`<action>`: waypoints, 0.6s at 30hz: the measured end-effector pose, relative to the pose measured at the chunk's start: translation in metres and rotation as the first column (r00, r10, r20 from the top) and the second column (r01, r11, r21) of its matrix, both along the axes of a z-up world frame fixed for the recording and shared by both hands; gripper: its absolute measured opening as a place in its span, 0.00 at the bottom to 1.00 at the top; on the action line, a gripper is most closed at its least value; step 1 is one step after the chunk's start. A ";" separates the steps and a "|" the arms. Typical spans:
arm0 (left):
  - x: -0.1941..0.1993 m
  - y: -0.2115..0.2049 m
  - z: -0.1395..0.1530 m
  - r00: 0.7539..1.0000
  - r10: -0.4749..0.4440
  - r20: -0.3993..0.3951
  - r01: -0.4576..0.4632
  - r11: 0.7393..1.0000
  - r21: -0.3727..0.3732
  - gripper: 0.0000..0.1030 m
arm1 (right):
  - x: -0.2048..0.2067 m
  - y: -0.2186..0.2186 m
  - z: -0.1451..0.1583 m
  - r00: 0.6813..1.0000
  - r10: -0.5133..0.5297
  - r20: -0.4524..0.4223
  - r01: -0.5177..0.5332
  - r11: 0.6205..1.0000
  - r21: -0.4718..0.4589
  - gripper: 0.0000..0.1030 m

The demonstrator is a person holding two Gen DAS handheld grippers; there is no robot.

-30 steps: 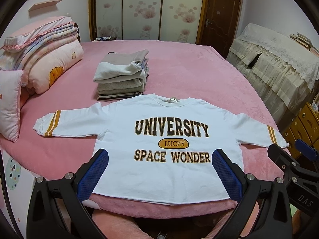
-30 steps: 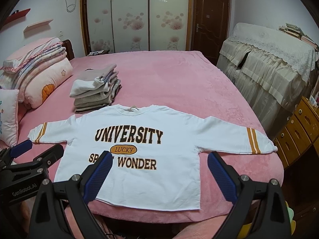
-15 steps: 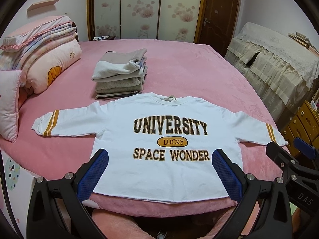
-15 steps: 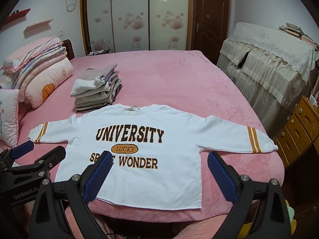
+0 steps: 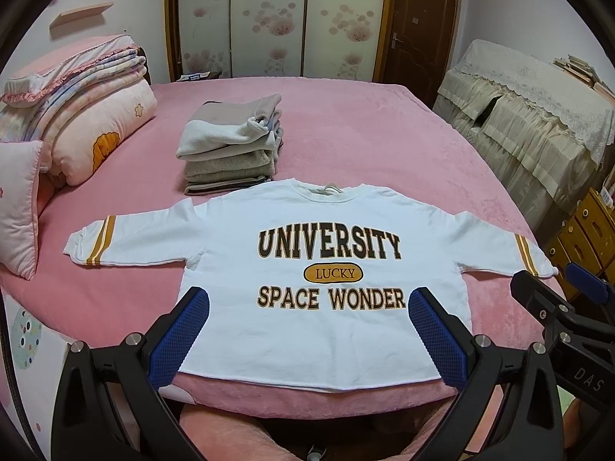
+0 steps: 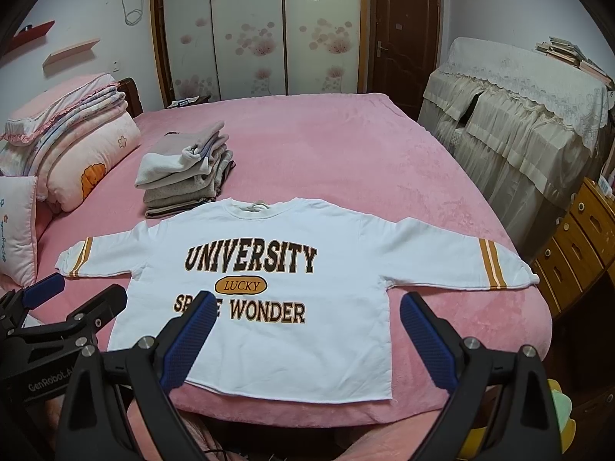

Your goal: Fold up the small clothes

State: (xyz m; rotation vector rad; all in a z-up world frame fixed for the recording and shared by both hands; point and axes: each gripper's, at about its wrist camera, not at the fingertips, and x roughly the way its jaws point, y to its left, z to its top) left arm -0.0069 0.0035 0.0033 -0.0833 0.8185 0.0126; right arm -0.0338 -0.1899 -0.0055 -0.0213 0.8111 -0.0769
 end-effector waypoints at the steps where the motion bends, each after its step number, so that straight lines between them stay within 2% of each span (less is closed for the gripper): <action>1: 0.000 0.000 0.000 1.000 0.000 0.000 0.000 1.000 0.000 1.00 | 0.000 0.000 0.000 1.000 -0.001 0.001 0.001 1.000 -0.001 0.94; 18: -0.001 -0.003 0.000 1.000 -0.006 0.000 0.006 1.000 0.013 1.00 | -0.001 -0.005 -0.003 1.000 -0.007 -0.005 0.007 1.000 0.016 0.94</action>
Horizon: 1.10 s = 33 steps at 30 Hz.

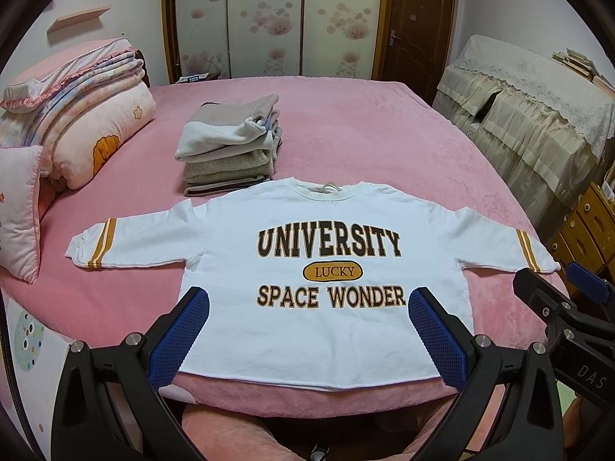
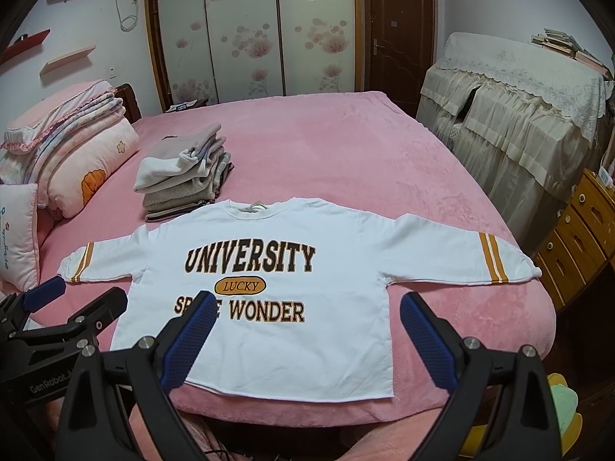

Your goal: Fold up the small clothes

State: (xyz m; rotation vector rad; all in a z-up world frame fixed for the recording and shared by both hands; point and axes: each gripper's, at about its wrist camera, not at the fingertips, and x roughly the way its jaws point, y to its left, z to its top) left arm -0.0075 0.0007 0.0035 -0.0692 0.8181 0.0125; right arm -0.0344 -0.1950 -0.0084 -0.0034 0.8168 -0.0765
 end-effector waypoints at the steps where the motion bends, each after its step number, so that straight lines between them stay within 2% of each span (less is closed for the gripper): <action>1: 0.000 0.000 0.000 1.000 0.000 0.000 0.000 1.000 0.001 1.00 | 0.000 0.000 0.000 1.000 0.000 -0.001 0.000 1.000 0.000 0.94; 12: -0.001 0.000 0.000 1.000 0.003 -0.001 -0.003 1.000 0.002 1.00 | 0.000 -0.004 0.000 1.000 -0.002 0.003 0.002 1.000 0.003 0.94; 23: -0.001 0.002 0.001 1.000 0.007 -0.007 -0.007 1.000 0.003 1.00 | -0.003 -0.012 0.010 0.999 -0.009 0.043 0.009 1.000 0.005 0.94; 28: 0.004 -0.009 0.007 1.000 -0.007 -0.005 0.007 1.000 0.017 1.00 | -0.007 -0.025 0.018 0.997 -0.020 0.078 0.019 1.000 0.014 0.94; 33: 0.018 -0.042 0.020 0.998 -0.061 0.020 0.060 0.997 0.039 1.00 | -0.008 -0.059 0.031 0.995 -0.022 0.099 0.017 0.999 0.045 0.94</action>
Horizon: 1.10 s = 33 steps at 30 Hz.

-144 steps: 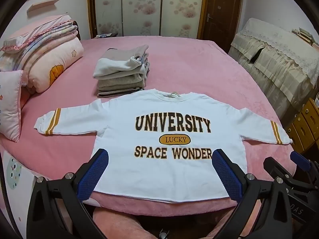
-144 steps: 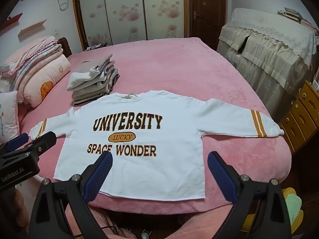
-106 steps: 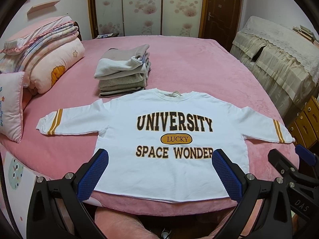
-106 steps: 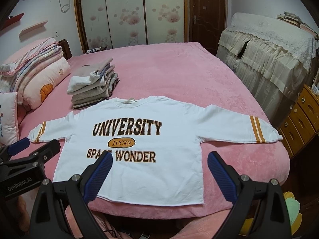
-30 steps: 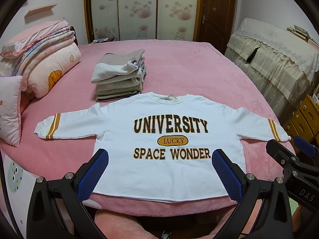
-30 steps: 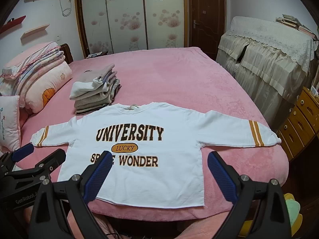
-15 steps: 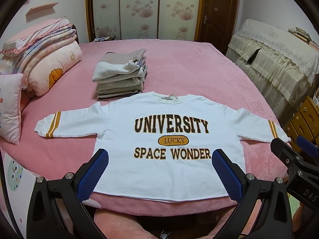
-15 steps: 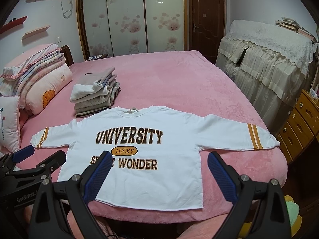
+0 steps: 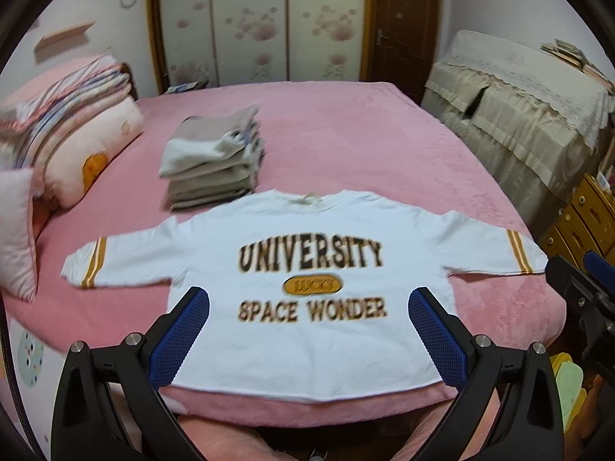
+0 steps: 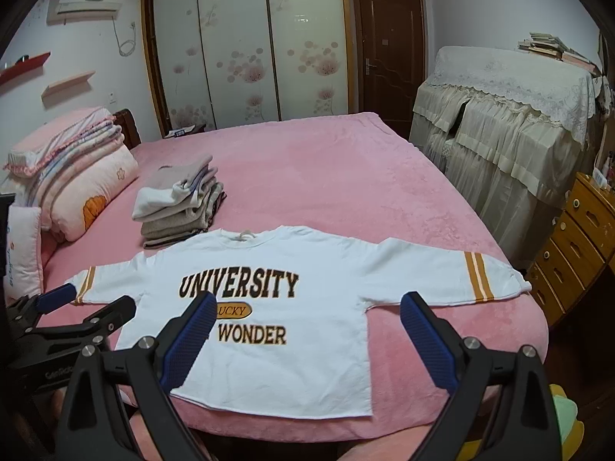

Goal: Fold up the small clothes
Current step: 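Move the right tool to the striped sleeve cuff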

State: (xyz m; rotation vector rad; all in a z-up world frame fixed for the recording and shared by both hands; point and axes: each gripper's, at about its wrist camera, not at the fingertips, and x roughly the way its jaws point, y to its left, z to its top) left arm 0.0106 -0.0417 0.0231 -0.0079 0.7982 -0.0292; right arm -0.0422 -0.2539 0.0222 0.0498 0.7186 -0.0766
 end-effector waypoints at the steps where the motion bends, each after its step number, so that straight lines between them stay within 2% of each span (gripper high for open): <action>1: 0.005 -0.010 0.003 1.000 -0.014 0.013 0.013 1.000 0.006 1.00 | 0.001 -0.011 0.002 1.000 -0.007 0.005 0.007 1.000 0.003 0.94; 6: 0.035 -0.066 0.013 0.993 -0.095 0.070 0.092 0.995 0.033 1.00 | 0.009 -0.083 0.012 0.991 -0.127 0.038 0.128 0.992 -0.011 0.94; 9: 0.057 -0.111 0.011 0.981 -0.169 0.098 0.165 0.985 0.053 1.00 | 0.013 -0.140 0.011 0.971 -0.233 0.047 0.234 0.972 0.001 0.94; 14: 0.099 -0.189 -0.002 0.960 -0.261 0.099 0.253 0.964 0.085 1.00 | 0.016 -0.233 0.002 0.908 -0.416 0.056 0.415 0.909 0.030 0.94; 19: 0.135 -0.249 -0.022 0.950 -0.303 0.083 0.298 0.953 0.059 1.00 | 0.013 -0.314 -0.012 0.834 -0.549 0.054 0.548 0.836 0.038 0.94; 22: 0.158 -0.278 -0.041 0.949 -0.309 0.060 0.306 0.951 0.051 1.00 | 0.014 -0.346 -0.023 0.811 -0.583 0.046 0.582 0.813 0.037 0.94; 25: 0.176 -0.305 -0.064 0.950 -0.310 0.032 0.308 0.950 0.060 1.00 | 0.022 -0.371 -0.044 0.803 -0.595 0.005 0.594 0.803 0.047 0.93; 29: 0.197 -0.327 -0.104 0.952 -0.304 -0.031 0.305 0.951 0.053 1.00 | 0.039 -0.402 -0.081 0.803 -0.590 -0.079 0.595 0.800 0.075 0.82; 33: 0.209 -0.341 -0.145 0.951 -0.295 -0.097 0.301 0.953 0.048 1.00 | 0.053 -0.422 -0.125 0.802 -0.571 -0.176 0.594 0.793 0.133 0.78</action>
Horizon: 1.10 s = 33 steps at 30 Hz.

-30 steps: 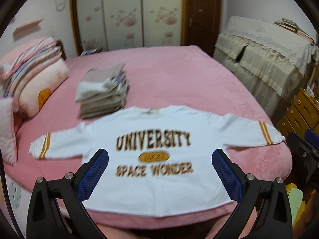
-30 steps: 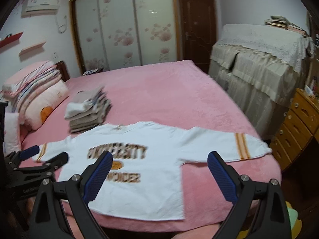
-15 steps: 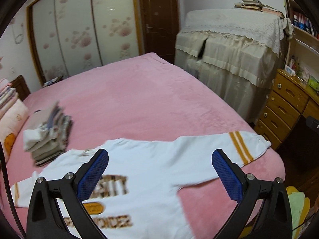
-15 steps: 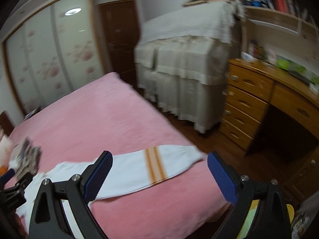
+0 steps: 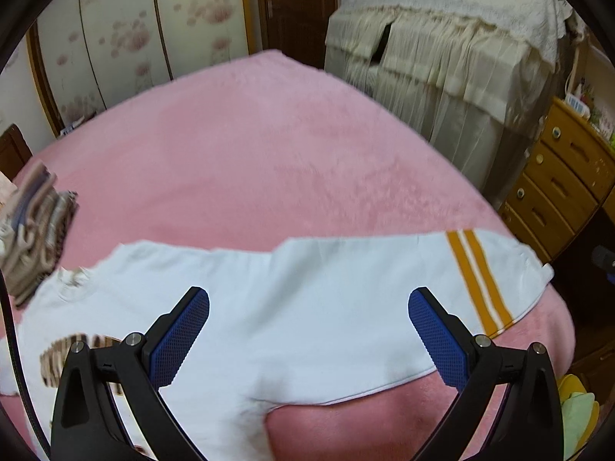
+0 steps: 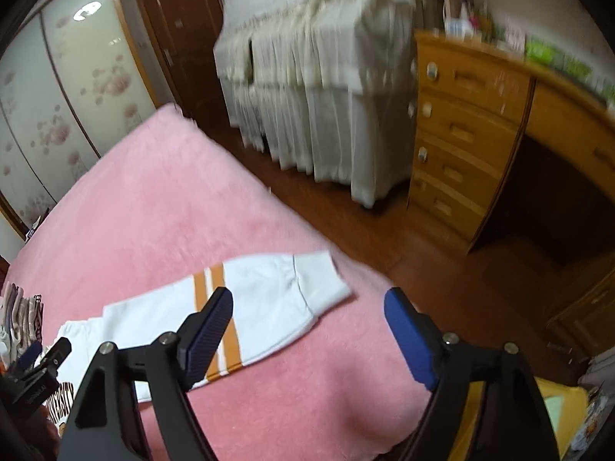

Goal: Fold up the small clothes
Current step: 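Move the right tool to the striped sleeve cuff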

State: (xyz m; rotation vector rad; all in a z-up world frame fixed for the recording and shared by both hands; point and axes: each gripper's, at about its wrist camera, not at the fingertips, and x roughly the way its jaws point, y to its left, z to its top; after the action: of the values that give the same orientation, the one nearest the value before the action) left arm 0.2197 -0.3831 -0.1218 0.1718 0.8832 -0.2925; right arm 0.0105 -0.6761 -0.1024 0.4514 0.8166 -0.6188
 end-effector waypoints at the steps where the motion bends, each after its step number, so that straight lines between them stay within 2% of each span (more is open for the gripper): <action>1: 0.003 -0.003 -0.009 1.000 0.001 -0.009 -0.001 1.000 0.009 1.00 | 0.003 -0.004 -0.011 1.000 0.004 -0.007 -0.003 1.000 0.027 0.76; 7: 0.009 -0.023 -0.054 0.997 0.003 -0.077 -0.002 1.000 0.023 1.00 | 0.013 -0.014 -0.069 0.998 0.022 -0.059 -0.014 0.991 0.134 0.73; 15: 0.015 -0.054 -0.084 0.990 -0.004 -0.139 0.004 1.000 -0.001 1.00 | 0.019 -0.041 -0.104 0.999 -0.023 -0.031 0.030 0.970 0.241 0.58; 18: 0.017 -0.063 -0.087 0.988 -0.012 -0.153 0.011 1.000 -0.007 1.00 | 0.025 -0.046 -0.109 1.000 -0.029 -0.007 0.029 0.964 0.264 0.45; 20: 0.017 -0.068 -0.087 0.988 -0.026 -0.149 0.026 1.000 -0.003 0.97 | 0.028 -0.047 -0.112 1.000 -0.007 0.023 0.000 0.955 0.295 0.25; 23: 0.017 -0.073 -0.084 0.983 -0.074 -0.171 0.072 0.997 -0.013 0.70 | 0.031 -0.038 -0.103 0.999 0.008 0.033 -0.016 0.968 0.250 0.19; 24: 0.016 -0.073 -0.082 0.978 -0.089 -0.187 0.086 0.996 -0.024 0.55 | 0.031 -0.034 -0.099 0.999 0.012 0.041 -0.021 0.971 0.240 0.19; 25: 0.016 -0.075 -0.080 0.973 -0.100 -0.207 0.095 0.995 -0.035 0.49 | 0.030 -0.030 -0.093 0.999 0.015 0.051 -0.026 0.974 0.227 0.19; 27: 0.012 -0.070 -0.071 0.973 -0.100 -0.209 0.091 0.994 -0.052 0.49 | 0.028 -0.020 -0.076 0.996 0.031 0.087 -0.048 0.979 0.200 0.18; 33: -0.001 -0.052 -0.032 0.986 -0.077 -0.151 0.067 0.995 -0.068 0.49 | 0.028 0.019 -0.017 0.975 0.124 0.187 -0.146 0.984 0.106 0.18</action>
State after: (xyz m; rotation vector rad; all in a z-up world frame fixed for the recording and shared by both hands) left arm 0.2187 -0.4347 -0.1536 0.1244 1.0201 -0.4048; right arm 0.0381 -0.6567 -0.1192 0.5477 0.7080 -0.3975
